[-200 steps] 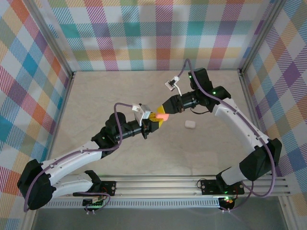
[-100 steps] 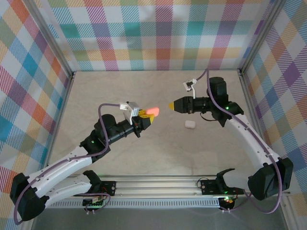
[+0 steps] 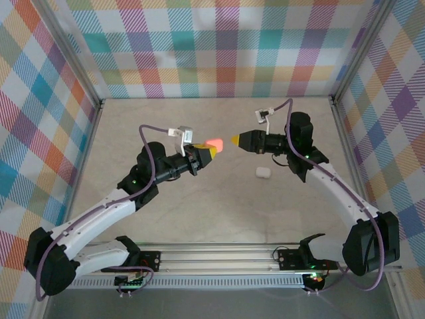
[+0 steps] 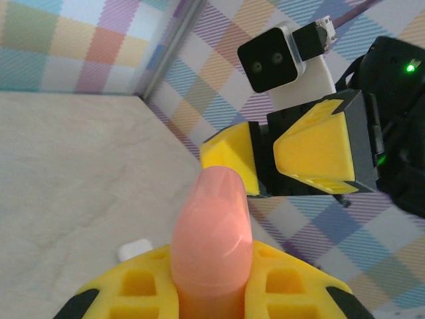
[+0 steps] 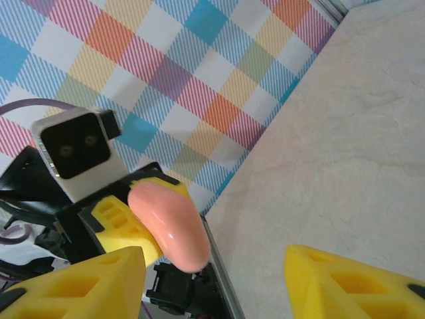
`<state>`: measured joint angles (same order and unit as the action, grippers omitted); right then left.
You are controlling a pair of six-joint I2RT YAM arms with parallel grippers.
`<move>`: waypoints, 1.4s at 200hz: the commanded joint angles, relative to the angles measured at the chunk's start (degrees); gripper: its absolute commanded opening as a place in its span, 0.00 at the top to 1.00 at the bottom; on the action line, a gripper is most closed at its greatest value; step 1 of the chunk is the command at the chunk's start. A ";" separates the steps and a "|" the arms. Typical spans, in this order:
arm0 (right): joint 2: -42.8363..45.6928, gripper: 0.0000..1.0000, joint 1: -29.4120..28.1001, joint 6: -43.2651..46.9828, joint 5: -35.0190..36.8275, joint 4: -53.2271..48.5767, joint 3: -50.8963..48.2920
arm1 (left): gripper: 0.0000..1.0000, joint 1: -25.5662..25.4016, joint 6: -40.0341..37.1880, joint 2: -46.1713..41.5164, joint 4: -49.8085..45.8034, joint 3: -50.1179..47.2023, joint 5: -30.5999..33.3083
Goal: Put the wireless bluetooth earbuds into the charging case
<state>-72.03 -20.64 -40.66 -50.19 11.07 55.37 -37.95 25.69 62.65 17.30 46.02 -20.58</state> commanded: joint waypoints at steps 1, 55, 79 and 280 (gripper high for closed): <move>-1.40 0.42 -0.27 -3.55 -2.15 6.68 0.17 | 1.00 0.94 6.83 1.17 10.18 0.71 -7.78; -3.70 0.41 -0.73 -6.28 -4.83 12.75 -0.71 | 1.00 1.65 10.78 3.99 16.33 0.82 -11.47; -4.47 0.44 -1.98 -6.37 -6.69 14.73 -0.19 | 1.00 1.83 12.46 5.18 18.67 0.69 -12.11; -1.19 0.33 -6.29 -1.00 1.52 8.43 -1.29 | 1.00 5.70 20.36 6.73 24.97 -3.51 -12.75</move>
<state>-71.70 -26.09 -41.41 -47.37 20.53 51.94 -32.69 45.10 69.41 37.32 41.69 -30.70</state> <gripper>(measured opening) 0.667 0.169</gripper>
